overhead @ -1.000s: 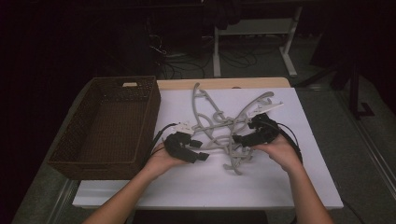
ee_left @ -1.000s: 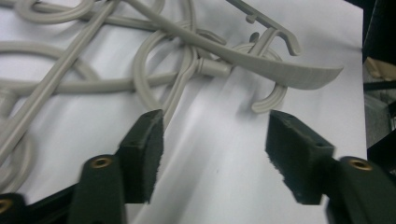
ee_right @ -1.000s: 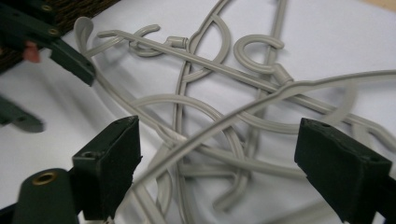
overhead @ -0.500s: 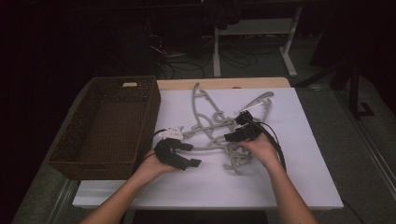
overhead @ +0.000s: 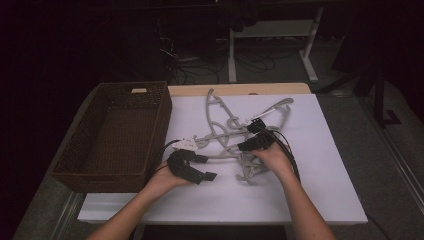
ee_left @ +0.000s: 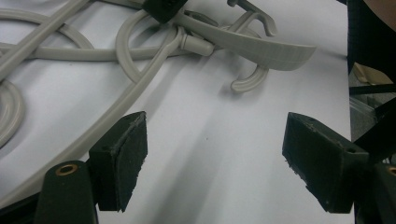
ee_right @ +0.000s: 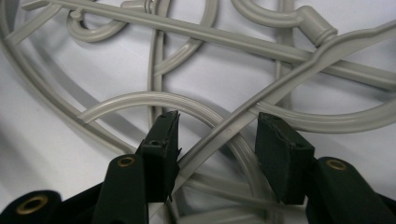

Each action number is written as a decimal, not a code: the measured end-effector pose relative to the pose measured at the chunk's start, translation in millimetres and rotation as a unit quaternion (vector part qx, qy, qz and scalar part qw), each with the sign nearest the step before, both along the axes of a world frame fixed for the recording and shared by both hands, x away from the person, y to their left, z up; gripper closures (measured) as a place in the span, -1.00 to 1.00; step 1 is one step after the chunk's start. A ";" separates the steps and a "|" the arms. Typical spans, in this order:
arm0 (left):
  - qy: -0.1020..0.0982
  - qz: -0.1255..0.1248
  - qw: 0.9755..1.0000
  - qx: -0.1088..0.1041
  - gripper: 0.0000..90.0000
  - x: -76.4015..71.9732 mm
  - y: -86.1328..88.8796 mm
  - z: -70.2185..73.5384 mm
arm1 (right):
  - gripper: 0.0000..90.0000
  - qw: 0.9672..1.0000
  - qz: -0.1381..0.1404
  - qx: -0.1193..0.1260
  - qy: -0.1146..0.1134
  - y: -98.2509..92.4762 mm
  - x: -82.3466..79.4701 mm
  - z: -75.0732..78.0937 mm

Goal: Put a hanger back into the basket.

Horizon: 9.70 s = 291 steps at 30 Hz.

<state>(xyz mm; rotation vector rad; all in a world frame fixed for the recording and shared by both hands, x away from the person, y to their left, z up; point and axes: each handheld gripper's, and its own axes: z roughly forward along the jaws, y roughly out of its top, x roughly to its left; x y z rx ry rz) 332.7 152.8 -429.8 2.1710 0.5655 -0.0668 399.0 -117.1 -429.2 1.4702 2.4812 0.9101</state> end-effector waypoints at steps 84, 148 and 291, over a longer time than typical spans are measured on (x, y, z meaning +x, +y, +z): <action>0.003 -0.007 1.000 0.004 -0.49 -12.5 7.6 -1.3 | 0.63 0.978 0.194 -0.038 -0.066 -1.8 -51.5 12.2; 0.005 -0.020 1.000 0.001 -0.50 -30.4 13.0 -5.1 | 0.24 0.998 0.053 -0.030 0.032 112.2 82.1 -4.9; -0.115 -0.142 0.975 0.130 0.82 7.5 -72.8 5.1 | -0.70 0.986 0.065 0.068 -0.140 -112.1 -89.5 43.6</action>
